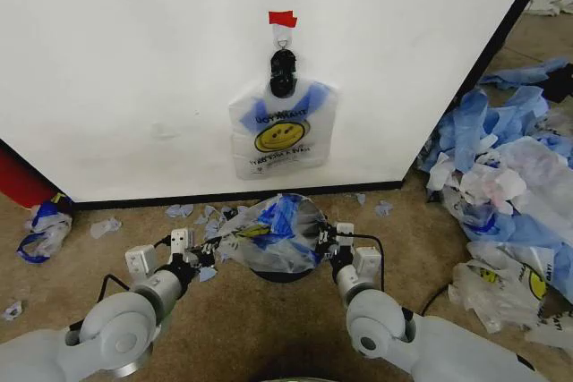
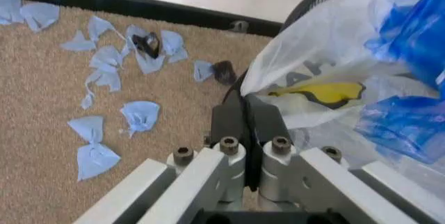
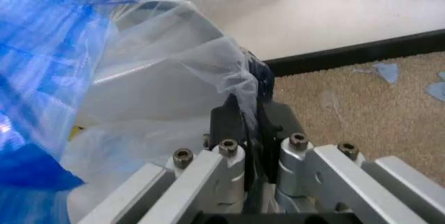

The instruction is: Pick up the garbage bag from the wall and place it over the trash bin.

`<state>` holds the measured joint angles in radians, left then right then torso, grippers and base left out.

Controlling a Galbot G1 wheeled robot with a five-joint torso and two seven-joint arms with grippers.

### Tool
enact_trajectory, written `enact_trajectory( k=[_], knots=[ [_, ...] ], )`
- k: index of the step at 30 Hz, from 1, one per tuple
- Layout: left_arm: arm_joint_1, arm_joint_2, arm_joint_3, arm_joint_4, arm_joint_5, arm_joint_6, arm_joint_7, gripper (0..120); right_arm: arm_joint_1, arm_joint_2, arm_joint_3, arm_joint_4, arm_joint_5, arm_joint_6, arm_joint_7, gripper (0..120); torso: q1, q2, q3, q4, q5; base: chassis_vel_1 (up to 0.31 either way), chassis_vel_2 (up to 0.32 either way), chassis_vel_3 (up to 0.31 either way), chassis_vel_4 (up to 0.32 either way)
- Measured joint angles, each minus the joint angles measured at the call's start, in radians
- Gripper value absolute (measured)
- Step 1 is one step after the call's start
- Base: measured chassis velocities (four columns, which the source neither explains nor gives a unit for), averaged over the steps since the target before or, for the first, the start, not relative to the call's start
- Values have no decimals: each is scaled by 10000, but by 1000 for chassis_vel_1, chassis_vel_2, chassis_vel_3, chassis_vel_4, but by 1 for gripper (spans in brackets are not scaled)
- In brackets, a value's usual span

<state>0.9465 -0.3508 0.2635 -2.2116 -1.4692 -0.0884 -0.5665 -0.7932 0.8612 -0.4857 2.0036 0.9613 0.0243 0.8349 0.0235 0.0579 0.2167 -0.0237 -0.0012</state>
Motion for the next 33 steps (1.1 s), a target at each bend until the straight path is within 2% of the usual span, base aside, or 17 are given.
enact_trajectory(
  k=[11,20,33],
  knots=[
    [-37,-217,390,436,250,-14,39,0,-41,-216,254,177,161,23,-28,0,0,0,0,1,-1,0,0,0,0],
    [-180,-186,343,299,251,-38,33,0,-49,-232,267,180,162,24,-38,0,0,-2,0,0,2,0,0,0,0],
    [-11,-289,314,784,325,-42,52,0,-251,-360,429,262,134,25,-47,0,0,-2,0,1,-1,0,0,0,0]
  ],
)
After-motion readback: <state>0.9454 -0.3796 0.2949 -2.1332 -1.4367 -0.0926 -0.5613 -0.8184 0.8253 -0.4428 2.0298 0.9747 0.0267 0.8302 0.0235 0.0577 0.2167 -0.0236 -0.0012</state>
